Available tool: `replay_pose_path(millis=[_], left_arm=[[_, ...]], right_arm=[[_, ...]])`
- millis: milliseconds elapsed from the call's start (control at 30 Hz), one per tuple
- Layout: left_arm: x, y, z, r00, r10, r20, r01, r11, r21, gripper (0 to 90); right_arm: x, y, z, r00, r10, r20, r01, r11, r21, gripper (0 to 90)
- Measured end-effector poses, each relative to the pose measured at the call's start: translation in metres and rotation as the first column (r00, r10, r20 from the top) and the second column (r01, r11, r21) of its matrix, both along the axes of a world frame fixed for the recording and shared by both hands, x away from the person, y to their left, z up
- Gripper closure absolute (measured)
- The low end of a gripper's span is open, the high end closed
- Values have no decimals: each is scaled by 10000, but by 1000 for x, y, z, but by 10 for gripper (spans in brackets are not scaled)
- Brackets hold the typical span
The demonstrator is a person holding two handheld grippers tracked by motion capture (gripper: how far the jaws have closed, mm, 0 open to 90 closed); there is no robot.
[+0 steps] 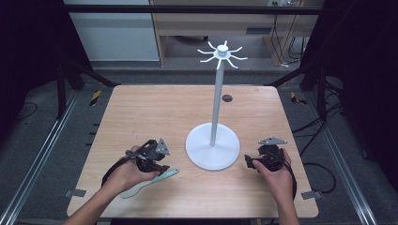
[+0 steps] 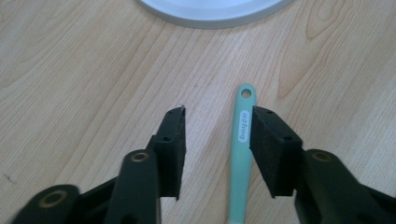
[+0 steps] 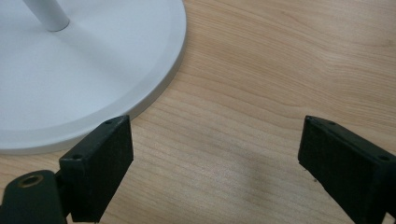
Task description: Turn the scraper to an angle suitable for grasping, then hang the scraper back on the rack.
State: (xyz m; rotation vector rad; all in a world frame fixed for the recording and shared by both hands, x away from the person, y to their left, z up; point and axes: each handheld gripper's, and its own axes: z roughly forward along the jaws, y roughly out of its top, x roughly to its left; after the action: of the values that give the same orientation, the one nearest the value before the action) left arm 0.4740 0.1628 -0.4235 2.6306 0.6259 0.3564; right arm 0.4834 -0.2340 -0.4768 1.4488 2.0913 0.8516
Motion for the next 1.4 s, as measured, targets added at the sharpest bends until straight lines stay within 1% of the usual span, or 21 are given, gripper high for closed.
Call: replay_pose_path(millis=[33, 100, 200, 233, 267, 300, 367, 400, 467, 500, 533, 567, 600, 700, 733, 800, 833, 933, 1200, 1333, 1400], left_arm=[[0, -1, -1, 10000, -91, -32, 92, 9998, 179, 492], [0, -2, -2, 9999, -132, -62, 134, 9996, 236, 467], [1, -2, -5, 9994, -235, -252, 244, 9991, 346, 388], [1, -2, -5, 9994, -235, -252, 244, 9991, 346, 363], [1, -2, -8, 9977, -433, -527, 453, 9982, 382, 332], [1, -2, -8, 9977, -433, -527, 453, 9982, 382, 316], [1, -3, -10, 9969, -509, -598, 537, 9975, 467, 313], [0, -4, -12, 9957, -570, -725, 610, 9966, 548, 314], [0, -5, -12, 9952, -581, -789, 627, 9964, 570, 329], [1, -6, -13, 9948, -585, -828, 634, 9963, 575, 367], [1, -8, -14, 9942, -563, -916, 617, 9965, 570, 367], [2, -9, -15, 9937, -573, -963, 634, 9961, 614, 385], [3, -10, -16, 9930, -593, -1021, 662, 9956, 658, 423], [5, -14, -20, 9912, -601, -1177, 698, 9944, 800, 450], [5, -16, -22, 9897, -581, -1309, 696, 9939, 850, 461], [7, -17, -24, 9888, -590, -1369, 719, 9932, 913, 506], [7, -18, -26, 9877, -565, -1456, 700, 9935, 896, 510], [8, -21, -30, 9848, -589, -1636, 772, 9912, 1078, 528], [11, -23, -34, 9809, -524, -1876, 743, 9910, 1117, 604], [13, -22, -35, 9796, -432, -1961, 664, 9913, 1133, 622], [14, -23, -36, 9776, -438, -2060, 689, 9908, 1161, 641]], right_arm=[[0, 0, 0, 10000, -6, 3, 6, 10000, 0, 107], [0, 0, 0, 10000, -18, 6, 18, 10000, 0, 107], [0, 0, 0, 10000, -3, -25, 3, 10000, -32, 107], [0, 0, 0, 10000, -3, -25, 3, 10000, -32, 107], [1, 0, -1, 10000, -9, 20, 9, 10000, -65, 107], [1, 0, -1, 10000, -9, 20, 9, 10000, -65, 107], [0, 0, 0, 10000, -14, 3, 14, 10000, -41, 107], [0, 0, 0, 10000, -37, -22, 37, 10000, -59, 107], [0, 0, 0, 10000, -47, -32, 47, 10000, -64, 107], [0, 1, 0, 10000, -41, -34, 41, 10000, -58, 107], [0, 1, 0, 10000, -41, -34, 41, 10000, -58, 107], [0, 1, 0, 10000, -29, -30, 29, 10000, -64, 107], [0, 1, 0, 10000, -25, -22, 25, 10000, -68, 107], [0, 0, 0, 10000, -5, -27, 5, 10000, -2, 107], [0, 0, 0, 10000, -13, 4, 13, 10000, -76, 107], [0, -1, 0, 10000, -6, -16, 6, 10000, -34, 107], [0, 0, 0, 10000, -13, -20, 13, 10000, -12, 107], [0, 0, 0, 10000, -2, -14, 2, 10000, -19, 107], [0, -1, 0, 10000, -5, -36, 5, 10000, -8, 107], [0, -1, -1, 10000, 13, 7, -13, 10000, -59, 107], [0, 0, 0, 10000, 16, -25, -16, 10000, -9, 107]])
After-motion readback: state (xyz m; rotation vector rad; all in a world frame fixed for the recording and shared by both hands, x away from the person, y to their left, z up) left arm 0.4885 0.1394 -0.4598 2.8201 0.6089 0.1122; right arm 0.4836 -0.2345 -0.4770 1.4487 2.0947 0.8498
